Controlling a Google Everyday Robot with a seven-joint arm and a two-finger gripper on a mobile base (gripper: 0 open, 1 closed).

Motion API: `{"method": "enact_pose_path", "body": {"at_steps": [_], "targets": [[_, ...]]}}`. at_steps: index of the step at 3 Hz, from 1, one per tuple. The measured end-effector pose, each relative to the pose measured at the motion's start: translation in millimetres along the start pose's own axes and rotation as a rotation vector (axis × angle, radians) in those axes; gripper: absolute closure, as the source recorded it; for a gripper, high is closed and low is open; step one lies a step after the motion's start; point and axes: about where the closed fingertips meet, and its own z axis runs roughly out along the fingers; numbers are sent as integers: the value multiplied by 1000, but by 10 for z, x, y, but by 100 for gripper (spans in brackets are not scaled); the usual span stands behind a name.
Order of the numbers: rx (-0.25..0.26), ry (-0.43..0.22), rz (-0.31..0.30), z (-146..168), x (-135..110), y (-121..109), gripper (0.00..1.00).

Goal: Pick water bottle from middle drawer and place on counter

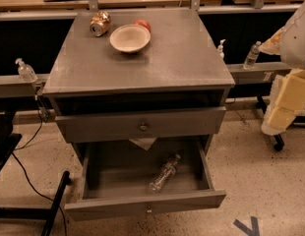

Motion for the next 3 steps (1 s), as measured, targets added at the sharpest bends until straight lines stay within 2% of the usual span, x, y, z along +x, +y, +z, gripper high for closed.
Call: {"method": "enact_pose_path", "body": {"at_steps": [1, 2, 3], "targets": [[2, 9, -8, 46, 5, -7, 0], [-7, 73, -102, 499, 110, -6, 0], [-55, 23, -158, 1213, 428, -36, 0]]}}
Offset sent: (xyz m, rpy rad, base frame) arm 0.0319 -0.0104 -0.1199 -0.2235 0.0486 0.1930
